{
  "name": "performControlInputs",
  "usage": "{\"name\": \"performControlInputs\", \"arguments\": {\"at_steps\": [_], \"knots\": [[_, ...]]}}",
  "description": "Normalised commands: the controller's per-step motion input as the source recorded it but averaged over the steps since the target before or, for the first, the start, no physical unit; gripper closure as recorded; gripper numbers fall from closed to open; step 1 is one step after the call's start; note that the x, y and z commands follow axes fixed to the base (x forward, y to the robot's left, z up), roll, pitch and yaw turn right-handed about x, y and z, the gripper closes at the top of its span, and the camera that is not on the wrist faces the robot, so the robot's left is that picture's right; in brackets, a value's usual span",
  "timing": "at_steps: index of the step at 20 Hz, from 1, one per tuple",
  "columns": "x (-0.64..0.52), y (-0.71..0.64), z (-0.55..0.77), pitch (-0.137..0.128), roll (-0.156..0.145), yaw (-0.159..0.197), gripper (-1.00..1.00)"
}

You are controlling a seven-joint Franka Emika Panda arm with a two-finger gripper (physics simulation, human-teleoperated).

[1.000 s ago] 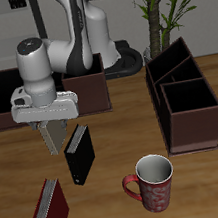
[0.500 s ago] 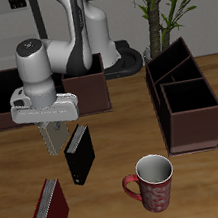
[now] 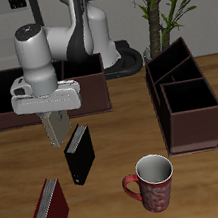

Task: Place the yellow book into the back desk caddy's right compartment

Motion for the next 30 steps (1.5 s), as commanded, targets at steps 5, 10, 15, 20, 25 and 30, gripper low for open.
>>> {"name": "performControlInputs", "arguments": {"at_steps": [5,10,15,20,25,30], "knots": [[-0.10,0.14,0.50,-0.041,0.006,0.012,1.00],[-0.13,0.25,0.72,-0.054,0.000,0.024,1.00],[-0.14,0.22,0.57,-0.047,0.014,0.022,1.00],[-0.14,0.20,0.48,-0.032,-0.005,0.001,1.00],[-0.14,0.14,0.38,-0.011,0.000,0.001,1.00],[-0.28,0.20,0.42,-0.019,-0.021,-0.008,1.00]]}}
